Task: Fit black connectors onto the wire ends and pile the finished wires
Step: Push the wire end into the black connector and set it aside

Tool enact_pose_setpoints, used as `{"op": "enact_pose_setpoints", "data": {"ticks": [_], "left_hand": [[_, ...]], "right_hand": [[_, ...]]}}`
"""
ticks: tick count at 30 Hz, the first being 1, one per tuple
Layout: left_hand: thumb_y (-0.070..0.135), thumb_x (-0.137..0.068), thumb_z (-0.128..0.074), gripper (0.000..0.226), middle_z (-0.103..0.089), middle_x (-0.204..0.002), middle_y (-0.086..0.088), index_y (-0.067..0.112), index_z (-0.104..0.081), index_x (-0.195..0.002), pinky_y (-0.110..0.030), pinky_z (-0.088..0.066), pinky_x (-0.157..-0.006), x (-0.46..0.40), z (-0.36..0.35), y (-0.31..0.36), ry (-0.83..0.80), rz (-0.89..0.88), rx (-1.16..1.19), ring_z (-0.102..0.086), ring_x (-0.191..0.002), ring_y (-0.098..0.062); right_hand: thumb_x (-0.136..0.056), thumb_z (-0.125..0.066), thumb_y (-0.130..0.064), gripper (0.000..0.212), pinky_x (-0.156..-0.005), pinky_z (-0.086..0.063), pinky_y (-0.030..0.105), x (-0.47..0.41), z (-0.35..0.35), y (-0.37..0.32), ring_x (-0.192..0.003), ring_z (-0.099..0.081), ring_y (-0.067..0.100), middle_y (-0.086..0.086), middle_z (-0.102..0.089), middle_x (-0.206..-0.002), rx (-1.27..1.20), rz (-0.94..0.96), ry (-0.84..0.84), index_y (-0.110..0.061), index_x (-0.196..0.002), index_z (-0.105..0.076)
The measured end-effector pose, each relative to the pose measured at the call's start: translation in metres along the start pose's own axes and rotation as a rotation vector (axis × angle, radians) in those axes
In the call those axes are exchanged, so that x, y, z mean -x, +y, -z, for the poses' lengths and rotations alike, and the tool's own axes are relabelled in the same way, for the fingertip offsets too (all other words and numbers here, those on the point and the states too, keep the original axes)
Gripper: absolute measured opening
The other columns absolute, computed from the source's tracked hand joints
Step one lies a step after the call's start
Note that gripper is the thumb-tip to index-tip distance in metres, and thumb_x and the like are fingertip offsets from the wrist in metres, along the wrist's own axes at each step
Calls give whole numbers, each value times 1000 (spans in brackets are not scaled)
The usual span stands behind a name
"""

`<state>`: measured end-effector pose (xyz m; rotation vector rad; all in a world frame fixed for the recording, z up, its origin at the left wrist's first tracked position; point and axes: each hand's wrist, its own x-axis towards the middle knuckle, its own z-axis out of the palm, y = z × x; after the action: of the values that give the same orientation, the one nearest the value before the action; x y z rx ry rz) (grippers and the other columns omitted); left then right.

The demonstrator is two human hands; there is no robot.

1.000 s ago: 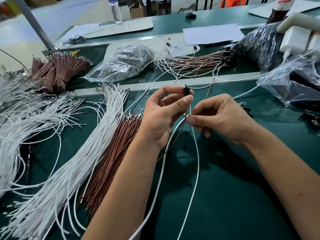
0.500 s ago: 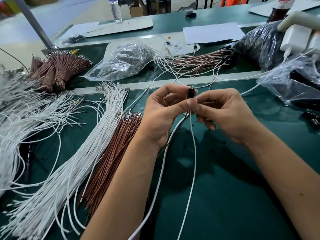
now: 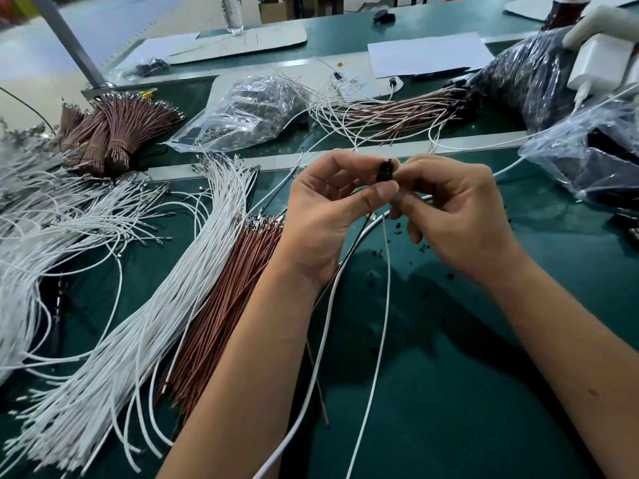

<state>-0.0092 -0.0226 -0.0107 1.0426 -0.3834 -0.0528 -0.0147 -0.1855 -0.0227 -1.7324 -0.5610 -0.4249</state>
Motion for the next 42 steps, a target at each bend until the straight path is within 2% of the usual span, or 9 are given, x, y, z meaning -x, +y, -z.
{"op": "enact_pose_setpoints", "data": {"ticks": [4, 10, 14, 18, 21, 25, 30, 37, 42], "left_hand": [[-15, -74, -67, 25, -73, -91, -12, 8, -69, -84, -33, -57, -89, 0, 0, 0, 0, 8, 9, -68, -88, -24], [-13, -75, -69, 24, -73, -92, -12, 8, -68, -86, -33, -57, -86, 0, 1, 0, -3, 9, -8, -69, -89, -23], [-11, -78, -68, 21, -75, -92, -10, 6, -65, -90, -31, -56, -84, 0, 3, -1, -10, 34, -10, -71, -89, -22], [-10, -81, -67, 19, -72, -95, -14, 2, -62, -94, -34, -55, -85, 0, 4, -1, -32, 52, -22, -68, -91, -26], [-10, -81, -67, 18, -71, -94, -15, 2, -62, -93, -35, -56, -84, 1, 3, -1, -33, 52, -19, -68, -89, -27], [-10, -81, -67, 18, -72, -93, -13, 2, -62, -94, -37, -56, -84, 1, 3, 0, -32, 56, -19, -69, -89, -26], [-11, -78, -71, 22, -73, -93, -13, 3, -63, -92, -32, -56, -81, 2, 4, 1, -34, 44, -69, -69, -87, -23], [-17, -73, -75, 31, -69, -91, -16, 3, -63, -92, -46, -54, -90, 1, 3, 0, -51, -49, -208, -64, -89, -28], [-23, -68, -74, 34, -66, -91, -15, 4, -64, -86, -37, -55, -90, 1, -1, 1, -54, -102, -232, -65, -89, -22]], "right_hand": [[-93, -74, -11, 4, -51, -47, 19, 0, -1, -3, -62, -62, 14, 4, -65, -80, 19, 20, 4, -12, -97, -73], [-92, -77, -13, 5, -39, -46, 35, 1, 2, -2, -52, -59, 35, 15, -66, -76, 10, -18, 31, -10, -96, -76], [-89, -80, -16, 5, -39, -45, 30, 1, 3, -3, -53, -60, 31, 14, -68, -76, -80, -36, 41, -17, -92, -77], [-86, -82, -18, 4, -39, -42, 29, 1, 6, -1, -50, -52, 44, 15, -66, -70, -135, -72, 10, -18, -90, -79], [-84, -83, -20, 5, -40, -42, 26, 0, 9, 0, -48, -53, 33, 9, -67, -67, -166, -100, -12, -23, -86, -80], [-82, -83, -15, 10, -42, -43, 23, 0, 10, 2, -53, -58, 16, 2, -70, -71, -162, -122, -44, -10, -89, -78], [-84, -83, -21, 10, -42, -44, 24, 1, 12, 5, -53, -56, 18, 6, -72, -76, -136, -110, -57, -15, -90, -80], [-87, -83, -17, 9, -43, -52, 28, 0, 13, 8, -62, -64, 18, -1, -72, -85, 45, 3, -21, -22, -92, -78], [-89, -79, -12, 11, -52, -55, 32, 0, 11, 10, -76, -69, 14, -7, -73, -90, 203, 90, 26, -18, -99, -79]]}}
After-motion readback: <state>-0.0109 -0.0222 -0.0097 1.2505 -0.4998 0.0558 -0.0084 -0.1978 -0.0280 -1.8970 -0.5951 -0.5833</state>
